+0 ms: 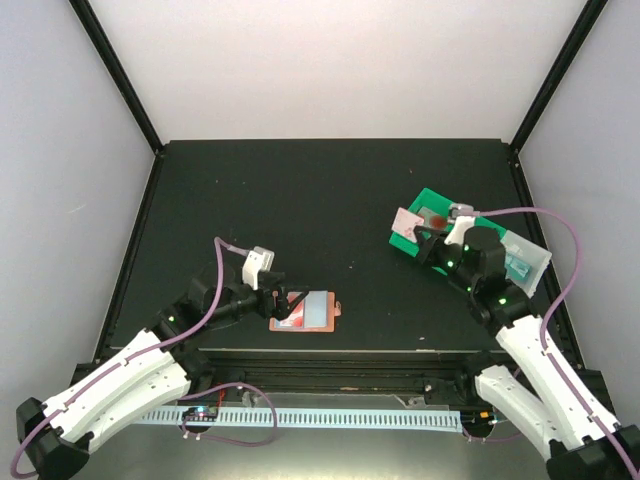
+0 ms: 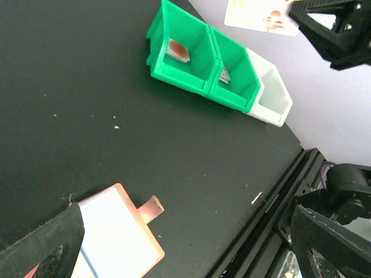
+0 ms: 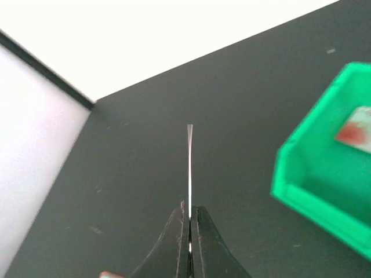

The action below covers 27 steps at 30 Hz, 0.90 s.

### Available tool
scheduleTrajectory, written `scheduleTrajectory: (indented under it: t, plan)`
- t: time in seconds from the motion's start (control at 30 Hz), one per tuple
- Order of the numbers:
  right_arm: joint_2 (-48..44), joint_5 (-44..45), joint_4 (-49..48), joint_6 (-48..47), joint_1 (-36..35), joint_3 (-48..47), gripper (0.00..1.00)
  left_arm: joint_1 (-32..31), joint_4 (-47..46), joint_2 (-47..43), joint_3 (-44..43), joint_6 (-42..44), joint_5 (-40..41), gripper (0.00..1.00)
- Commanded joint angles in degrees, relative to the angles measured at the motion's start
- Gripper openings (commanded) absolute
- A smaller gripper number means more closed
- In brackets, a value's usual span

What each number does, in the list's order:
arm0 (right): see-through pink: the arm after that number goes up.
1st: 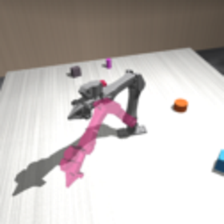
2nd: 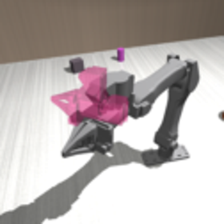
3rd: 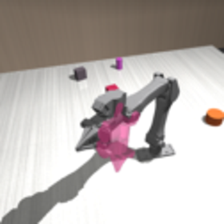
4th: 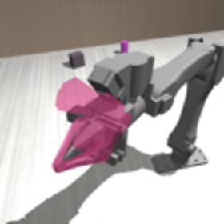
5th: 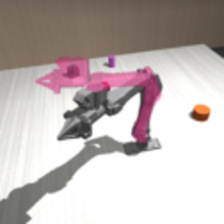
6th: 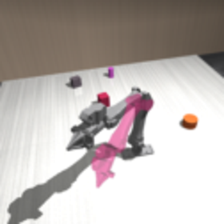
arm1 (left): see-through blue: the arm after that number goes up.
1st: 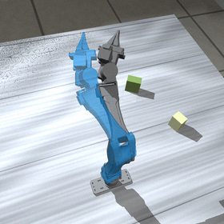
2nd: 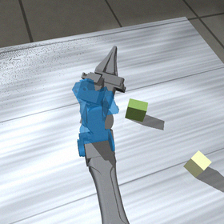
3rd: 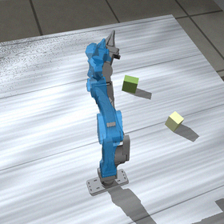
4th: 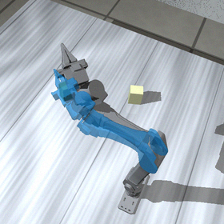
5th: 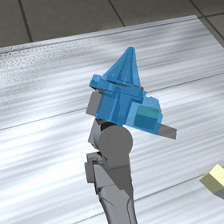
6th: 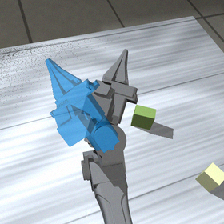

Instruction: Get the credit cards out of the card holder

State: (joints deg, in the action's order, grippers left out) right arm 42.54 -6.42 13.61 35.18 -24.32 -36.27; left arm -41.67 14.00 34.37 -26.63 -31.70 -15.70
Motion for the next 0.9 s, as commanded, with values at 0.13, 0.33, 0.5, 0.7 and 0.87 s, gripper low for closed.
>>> scheduleTrajectory:
  t: [0.13, 0.33, 0.5, 0.7, 0.87]
  plan:
    - [5.16, -5.87, 9.83, -8.6, 17.94, -7.17, 0.01, 0.41, 4.59, 1.02, -4.03, 5.92, 3.62, 0.99]
    - [11.11, -9.89, 9.87, -11.01, 29.77, -8.22, 0.01, 0.46, 6.87, 1.32, -3.71, 7.68, 5.95, 0.99]
    - [18.7, -12.41, 11.93, -13.17, 35.96, -10.7, 0.01, 0.54, 7.65, 2.19, -4.04, 6.43, 5.95, 0.99]
    - [23.39, -11.28, 10.68, -13.83, 37.85, -9.47, 0.01, 0.63, 7.95, 2.91, -4.02, 6.44, 6.04, 0.99]
    - [25.34, -12.28, 7.59, -13.92, 38.17, -8.62, 0.01, 0.6, 7.37, 1.96, -3.69, 6.12, 6.36, 0.99]
